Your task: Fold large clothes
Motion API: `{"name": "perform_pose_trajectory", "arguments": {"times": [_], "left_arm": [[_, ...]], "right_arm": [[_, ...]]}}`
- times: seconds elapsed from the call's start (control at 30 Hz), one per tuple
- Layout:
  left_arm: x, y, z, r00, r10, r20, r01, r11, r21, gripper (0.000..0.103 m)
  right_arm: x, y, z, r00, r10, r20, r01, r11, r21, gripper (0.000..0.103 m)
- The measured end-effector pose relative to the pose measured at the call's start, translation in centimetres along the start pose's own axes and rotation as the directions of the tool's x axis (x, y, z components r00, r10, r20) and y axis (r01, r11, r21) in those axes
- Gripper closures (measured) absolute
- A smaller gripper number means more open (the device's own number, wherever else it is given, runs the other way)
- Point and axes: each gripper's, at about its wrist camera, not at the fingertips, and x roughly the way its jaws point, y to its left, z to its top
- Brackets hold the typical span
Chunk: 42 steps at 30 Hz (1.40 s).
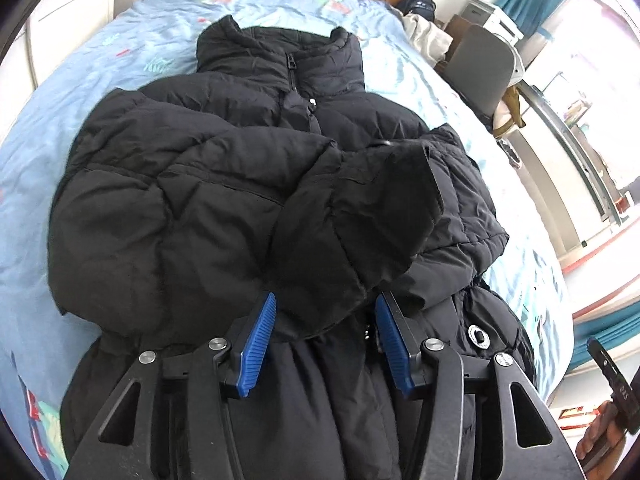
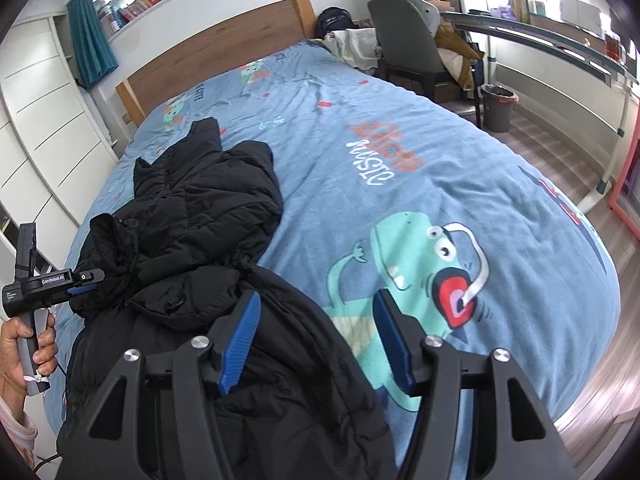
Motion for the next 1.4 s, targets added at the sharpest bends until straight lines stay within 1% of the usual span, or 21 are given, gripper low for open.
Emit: {"name": "perform_pose_trajectory", "arguments": {"times": [0.07,0.13,0.23,0.37,0.4,0.47,0.5,0.57,0.6,0.67,0.77,0.83,0.93,1.03,1.1,1.13,1.23,1.3,1.4], "left_arm": [[-0.8,1.0,0.1,1.0,0.012,0.018,-0.012,1.0,0.0,0.051],[-1.6,2.5,0.3,0.999,0.039,0.035,-0.039,0.999,-0.004,0.051],[-2.8,6.2,0.7,0.995,0.087,0.058,-0.085,0.996,-0.03,0.051],[-4.2,11.0,1.1,0.984,0.161,0.074,-0.157,0.986,-0.059,0.051],[-4.6,12.4,1.3,0.98,0.184,0.076,-0.18,0.982,-0.066,0.051],[-5.1,14.4,1.5,0.975,0.206,0.08,-0.2,0.977,-0.074,0.051],[-5.2,15.2,1.7,0.973,0.215,0.083,-0.209,0.975,-0.076,0.051],[-5.2,16.4,2.0,0.971,0.224,0.084,-0.217,0.973,-0.082,0.051],[-5.1,17.1,2.2,0.971,0.225,0.086,-0.217,0.972,-0.088,0.051],[-4.8,17.9,2.6,0.972,0.219,0.087,-0.211,0.973,-0.093,0.051],[-3.5,18.4,3.2,0.976,0.2,0.082,-0.192,0.977,-0.095,0.051],[-2.8,18.3,3.3,0.979,0.188,0.08,-0.181,0.98,-0.086,0.051],[-1.0,17.6,3.2,0.985,0.16,0.066,-0.155,0.985,-0.069,0.051],[0.8,16.7,2.7,0.986,0.158,0.049,-0.156,0.987,-0.049,0.051],[1.8,16.1,2.1,0.987,0.157,0.036,-0.156,0.987,-0.041,0.051],[2.2,15.7,1.9,0.988,0.153,0.031,-0.152,0.988,-0.035,0.051],[2.6,14.2,1.6,0.987,0.159,0.017,-0.159,0.987,0.022,0.049],[2.1,13.6,1.6,0.984,0.175,0.02,-0.176,0.983,0.056,0.049],[0.6,14.1,2.2,0.986,0.164,0.038,-0.165,0.986,0.036,0.049]], "right_arm": [[0.4,1.4,0.3,1.0,0.007,-0.011,-0.008,1.0,-0.026,0.046],[1.0,3.2,0.7,1.0,0.018,-0.021,-0.02,0.998,-0.057,0.046],[2.2,7.2,1.4,0.998,0.058,-0.035,-0.062,0.991,-0.117,0.046],[4.2,13.5,2.2,0.99,0.127,-0.062,-0.137,0.97,-0.199,0.046],[5.0,16.1,2.6,0.985,0.156,-0.074,-0.169,0.959,-0.228,0.046],[6.1,20.1,3.0,0.976,0.2,-0.09,-0.217,0.938,-0.272,0.046],[6.5,21.5,3.2,0.972,0.216,-0.096,-0.235,0.929,-0.286,0.046],[7.8,26.1,3.7,0.955,0.271,-0.118,-0.296,0.897,-0.328,0.046],[8.2,27.6,3.7,0.951,0.284,-0.125,-0.31,0.887,-0.342,0.046],[9.6,31.8,3.9,0.937,0.316,-0.148,-0.349,0.854,-0.386,0.046],[11.9,36.1,3.6,0.925,0.336,-0.178,-0.38,0.819,-0.429,0.046],[13.6,37.9,3.2,0.925,0.325,-0.196,-0.38,0.81,-0.447,0.046],[16.3,38.5,2.7,0.934,0.281,-0.22,-0.354,0.809,-0.469,0.046],[18.5,37.0,2.2,0.946,0.223,-0.234,-0.312,0.824,-0.474,0.046],[19.6,34.8,2.2,0.951,0.194,-0.24,-0.286,0.845,-0.451,0.046],[20.1,33.0,2.2,0.953,0.18,-0.243,-0.272,0.862,-0.428,0.046],[20.3,28.6,2.2,0.952,0.182,-0.247,-0.267,0.889,-0.372,0.046],[20.1,27.2,2.2,0.962,0.143,-0.233,-0.225,0.898,-0.379,0.046],[19.2,25.5,2.6,0.964,0.132,-0.232,-0.213,0.904,-0.37,0.046]]}}
